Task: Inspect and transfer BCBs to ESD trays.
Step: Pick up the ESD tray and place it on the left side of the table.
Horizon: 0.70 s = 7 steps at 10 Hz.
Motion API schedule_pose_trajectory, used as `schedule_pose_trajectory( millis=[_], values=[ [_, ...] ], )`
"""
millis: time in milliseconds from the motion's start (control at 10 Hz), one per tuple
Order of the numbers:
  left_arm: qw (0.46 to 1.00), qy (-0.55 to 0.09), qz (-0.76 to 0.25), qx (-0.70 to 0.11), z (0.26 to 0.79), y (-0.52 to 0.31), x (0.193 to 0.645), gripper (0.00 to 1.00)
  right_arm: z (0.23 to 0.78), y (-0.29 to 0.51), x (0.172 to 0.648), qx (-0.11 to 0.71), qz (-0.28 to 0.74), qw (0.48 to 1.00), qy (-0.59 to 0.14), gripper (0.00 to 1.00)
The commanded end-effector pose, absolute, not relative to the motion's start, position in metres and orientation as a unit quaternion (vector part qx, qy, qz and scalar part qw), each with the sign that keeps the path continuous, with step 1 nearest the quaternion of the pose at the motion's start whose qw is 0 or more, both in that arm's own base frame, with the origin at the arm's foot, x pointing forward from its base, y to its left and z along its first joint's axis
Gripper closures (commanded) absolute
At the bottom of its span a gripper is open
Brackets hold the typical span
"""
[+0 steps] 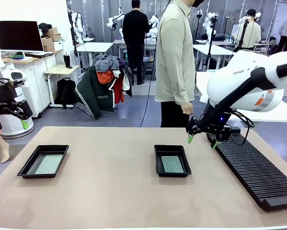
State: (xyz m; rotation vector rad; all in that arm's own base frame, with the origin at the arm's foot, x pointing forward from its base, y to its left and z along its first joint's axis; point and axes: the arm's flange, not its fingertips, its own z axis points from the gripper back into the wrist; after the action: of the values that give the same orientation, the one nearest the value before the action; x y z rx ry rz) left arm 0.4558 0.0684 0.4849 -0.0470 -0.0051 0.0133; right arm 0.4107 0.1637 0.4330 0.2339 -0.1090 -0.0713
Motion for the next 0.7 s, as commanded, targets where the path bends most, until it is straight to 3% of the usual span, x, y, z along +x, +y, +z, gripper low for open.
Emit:
schedule_pose_trajectory(
  millis=[0,200,600],
  values=[
    [1.0,-0.008,0.008,-0.026,0.483,0.069,0.456,0.0,0.433,0.165,0.409,0.116,-0.037,0.991,-0.053,0.0],
    [1.0,-0.003,0.007,-0.023,0.485,0.068,0.456,0.0,0.437,0.152,0.411,0.146,-0.031,0.988,-0.041,0.0],
    [0.999,-0.033,0.008,-0.024,0.515,-0.008,0.449,0.0,0.446,0.106,0.411,0.233,-0.033,0.972,-0.017,0.0]
  ],
)
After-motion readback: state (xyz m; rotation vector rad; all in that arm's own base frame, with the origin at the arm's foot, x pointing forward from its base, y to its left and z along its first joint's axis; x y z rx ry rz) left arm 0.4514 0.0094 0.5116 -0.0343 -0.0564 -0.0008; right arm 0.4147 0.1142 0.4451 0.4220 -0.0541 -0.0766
